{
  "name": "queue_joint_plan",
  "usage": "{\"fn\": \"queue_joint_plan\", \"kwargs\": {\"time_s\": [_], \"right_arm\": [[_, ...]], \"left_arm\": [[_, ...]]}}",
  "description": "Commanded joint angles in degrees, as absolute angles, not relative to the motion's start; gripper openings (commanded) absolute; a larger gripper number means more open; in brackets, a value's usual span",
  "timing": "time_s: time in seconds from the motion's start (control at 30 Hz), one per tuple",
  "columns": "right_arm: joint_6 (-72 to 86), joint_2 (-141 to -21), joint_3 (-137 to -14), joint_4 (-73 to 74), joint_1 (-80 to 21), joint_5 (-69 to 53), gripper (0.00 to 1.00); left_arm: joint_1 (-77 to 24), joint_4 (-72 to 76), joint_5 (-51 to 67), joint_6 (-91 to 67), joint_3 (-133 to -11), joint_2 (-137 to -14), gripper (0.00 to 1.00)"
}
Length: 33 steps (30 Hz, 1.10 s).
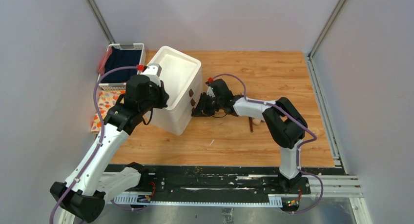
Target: Organize the makeup
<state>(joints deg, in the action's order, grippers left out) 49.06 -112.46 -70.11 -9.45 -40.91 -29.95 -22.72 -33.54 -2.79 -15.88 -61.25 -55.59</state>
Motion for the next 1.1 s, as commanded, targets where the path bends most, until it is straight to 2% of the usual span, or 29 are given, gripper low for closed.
{"fn": "queue_joint_plan", "kwargs": {"time_s": [0.0,0.4,0.63,0.97,1.07], "right_arm": [[49.1,-107.2,-67.1,-9.3,-41.5,-28.4,0.27],[54.6,-107.5,-61.4,-22.4,-39.5,-28.1,0.34],[61.9,-110.1,-56.1,-42.5,-37.5,-29.7,0.34],[75.9,-121.1,-53.1,-74.6,-37.2,-29.8,0.36],[76.7,-121.7,-50.7,-79.3,-37.2,-28.3,0.37]], "left_arm": [[-23.1,-34.1,-2.5,-15.9,-61.3,-54.7,0.0],[-23.1,-34.4,-2.8,-15.6,-61.1,-53.8,0.0],[-23.1,-34.5,-3.0,-15.3,-60.7,-53.5,0.0],[-23.2,-35.0,-3.5,-14.9,-60.6,-53.3,0.0],[-23.1,-35.1,-3.7,-14.7,-60.6,-53.3,0.0]]}}
